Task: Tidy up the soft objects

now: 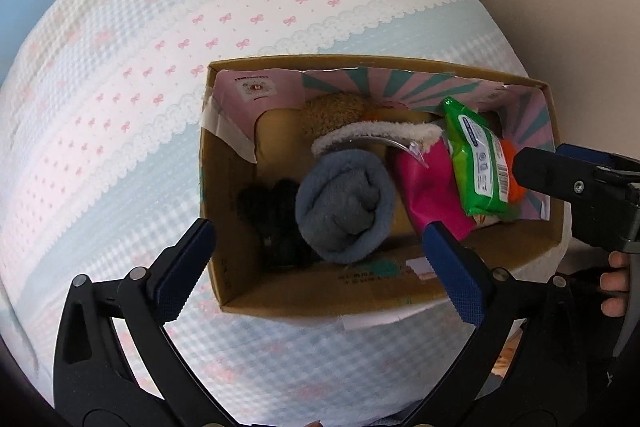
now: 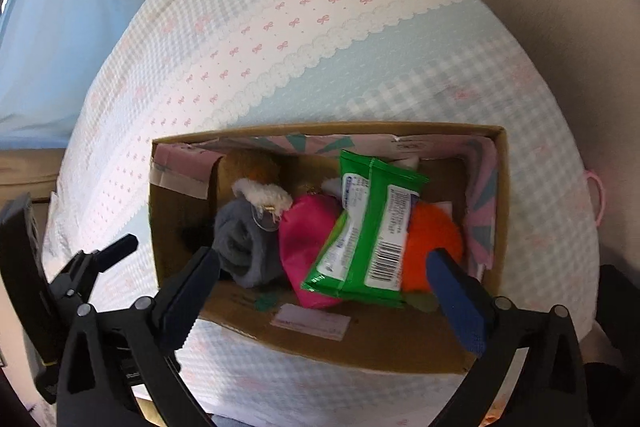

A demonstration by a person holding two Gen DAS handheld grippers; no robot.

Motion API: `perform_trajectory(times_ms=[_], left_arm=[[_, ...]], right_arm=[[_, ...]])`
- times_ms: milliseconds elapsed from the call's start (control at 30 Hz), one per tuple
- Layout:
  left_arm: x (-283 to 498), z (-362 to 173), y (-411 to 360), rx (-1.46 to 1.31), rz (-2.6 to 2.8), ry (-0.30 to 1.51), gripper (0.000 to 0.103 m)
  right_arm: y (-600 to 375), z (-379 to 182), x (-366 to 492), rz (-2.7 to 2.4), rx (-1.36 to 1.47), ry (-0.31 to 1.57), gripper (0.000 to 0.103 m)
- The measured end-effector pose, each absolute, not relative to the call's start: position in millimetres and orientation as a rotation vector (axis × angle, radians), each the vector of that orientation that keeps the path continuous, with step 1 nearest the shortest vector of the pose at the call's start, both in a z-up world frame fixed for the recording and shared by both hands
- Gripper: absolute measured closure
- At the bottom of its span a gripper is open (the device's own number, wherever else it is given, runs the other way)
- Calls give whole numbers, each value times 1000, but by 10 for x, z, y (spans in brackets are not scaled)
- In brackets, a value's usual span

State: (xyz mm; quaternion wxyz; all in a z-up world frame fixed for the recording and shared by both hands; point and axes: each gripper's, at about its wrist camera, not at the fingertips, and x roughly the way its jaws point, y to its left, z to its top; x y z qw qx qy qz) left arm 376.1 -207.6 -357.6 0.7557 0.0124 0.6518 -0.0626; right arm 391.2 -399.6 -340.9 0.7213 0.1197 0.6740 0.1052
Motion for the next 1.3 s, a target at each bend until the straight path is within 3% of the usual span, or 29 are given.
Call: perform_trajectory(times_ms=[333, 600, 1000, 1300], left_arm=[[3472, -3088, -1919, 5, -153, 1327, 0], [3040, -2435, -1613, -14, -160, 1196, 1], [1976, -1076, -854, -19, -111, 805, 0], [1214, -340, -423, -4, -118, 564, 0]], right_arm=[[-3975, -3038, 3690, 213, 289, 1401, 0], [-3793, -2359, 3185, 192, 249, 1238, 0], [-3274, -975, 2001, 104, 123, 868, 0], [-2835, -328, 1201, 35, 80, 665, 0]])
